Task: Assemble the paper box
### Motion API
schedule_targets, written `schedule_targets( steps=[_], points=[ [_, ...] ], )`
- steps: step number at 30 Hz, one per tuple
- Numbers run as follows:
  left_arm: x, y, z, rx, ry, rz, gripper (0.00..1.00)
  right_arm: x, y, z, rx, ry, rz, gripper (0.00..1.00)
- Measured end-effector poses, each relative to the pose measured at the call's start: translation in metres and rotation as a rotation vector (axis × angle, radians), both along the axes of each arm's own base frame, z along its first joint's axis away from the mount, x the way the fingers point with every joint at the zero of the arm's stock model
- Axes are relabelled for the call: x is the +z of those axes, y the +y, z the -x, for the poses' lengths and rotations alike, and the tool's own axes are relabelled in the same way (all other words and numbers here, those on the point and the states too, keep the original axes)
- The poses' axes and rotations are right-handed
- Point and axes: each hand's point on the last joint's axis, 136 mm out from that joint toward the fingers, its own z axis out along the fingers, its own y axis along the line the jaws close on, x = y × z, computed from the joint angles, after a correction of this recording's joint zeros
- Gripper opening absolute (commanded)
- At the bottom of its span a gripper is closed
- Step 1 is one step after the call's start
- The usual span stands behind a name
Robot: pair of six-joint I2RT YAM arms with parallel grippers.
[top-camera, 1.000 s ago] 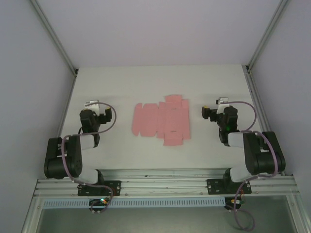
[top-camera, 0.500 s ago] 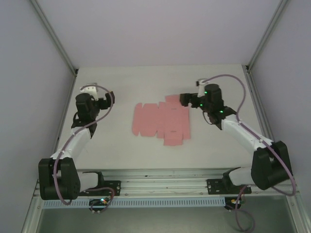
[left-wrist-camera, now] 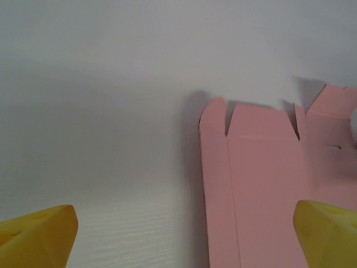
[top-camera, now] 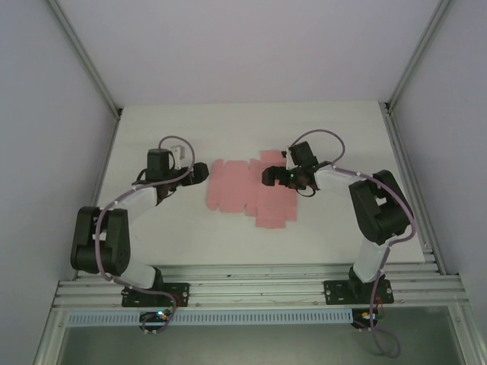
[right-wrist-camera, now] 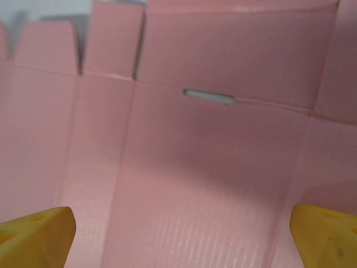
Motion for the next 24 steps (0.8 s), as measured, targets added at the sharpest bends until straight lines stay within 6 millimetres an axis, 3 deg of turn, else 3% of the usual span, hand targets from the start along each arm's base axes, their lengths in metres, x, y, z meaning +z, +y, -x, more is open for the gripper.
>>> schedule_targets(
  steps=[13,16,19,24],
  points=[
    [-0.025,-0.055,0.004,-0.173,0.12,0.136,1.0,-0.001,-0.006,-0.008,-0.028,-0.051,-0.026,1.0],
    [-0.034,-0.06,0.003,-0.182,0.152,0.153,0.99,-0.001,-0.007,-0.009,-0.029,-0.067,-0.035,1.0],
    [-0.036,-0.062,0.002,-0.187,0.158,0.168,0.96,0.0,-0.007,-0.01,-0.029,-0.078,-0.042,0.99],
    [-0.038,-0.081,0.009,-0.228,0.192,0.193,0.78,0.0,-0.006,-0.011,-0.025,-0.092,-0.057,1.0]
  ],
)
